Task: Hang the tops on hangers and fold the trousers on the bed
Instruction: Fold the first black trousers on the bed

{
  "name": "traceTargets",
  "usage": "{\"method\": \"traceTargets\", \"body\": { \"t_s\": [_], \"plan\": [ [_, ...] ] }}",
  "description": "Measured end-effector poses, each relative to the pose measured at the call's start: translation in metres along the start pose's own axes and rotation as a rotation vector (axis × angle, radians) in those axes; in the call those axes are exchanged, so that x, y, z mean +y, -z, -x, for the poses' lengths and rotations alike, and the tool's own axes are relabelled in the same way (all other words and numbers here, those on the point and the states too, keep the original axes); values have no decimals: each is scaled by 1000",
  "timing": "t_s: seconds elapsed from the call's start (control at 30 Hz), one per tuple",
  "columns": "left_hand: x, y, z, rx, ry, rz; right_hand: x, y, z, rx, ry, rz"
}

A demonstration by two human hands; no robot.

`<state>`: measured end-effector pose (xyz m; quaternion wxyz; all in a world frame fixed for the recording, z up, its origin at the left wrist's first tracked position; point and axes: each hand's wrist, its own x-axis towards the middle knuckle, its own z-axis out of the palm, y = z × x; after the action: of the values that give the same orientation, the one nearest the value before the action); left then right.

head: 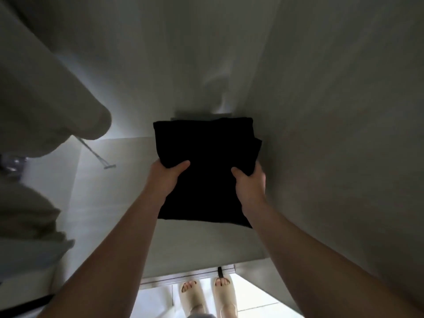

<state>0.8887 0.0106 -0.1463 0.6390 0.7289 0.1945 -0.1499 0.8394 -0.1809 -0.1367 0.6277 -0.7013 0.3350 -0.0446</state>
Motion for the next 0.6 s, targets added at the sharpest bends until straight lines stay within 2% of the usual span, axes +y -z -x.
{"method": "traceTargets", "body": {
  "t_s": [0.2,0.3,0.37,0.43,0.47,0.53,0.6],
  "plan": [
    [7,-17,-85,9,-131,-60,-13,-24,-82,-2,85,276],
    [-7,-24,-99,260,-183,-345,-1,-31,-104,29,79,461],
    [-22,-32,-98,346,-376,-626,13,-37,-103,87,259,762],
    [-41,-43,-103,285,-523,-840,31,-46,-100,67,493,1029],
    [-49,-47,-108,247,-527,-913,39,-51,-102,16,537,1110],
    [-63,-52,-122,208,-461,-981,54,-58,-111,-65,513,1219],
    [-73,-55,-137,192,-434,-975,66,-64,-125,-77,503,1277]
  ]
}}
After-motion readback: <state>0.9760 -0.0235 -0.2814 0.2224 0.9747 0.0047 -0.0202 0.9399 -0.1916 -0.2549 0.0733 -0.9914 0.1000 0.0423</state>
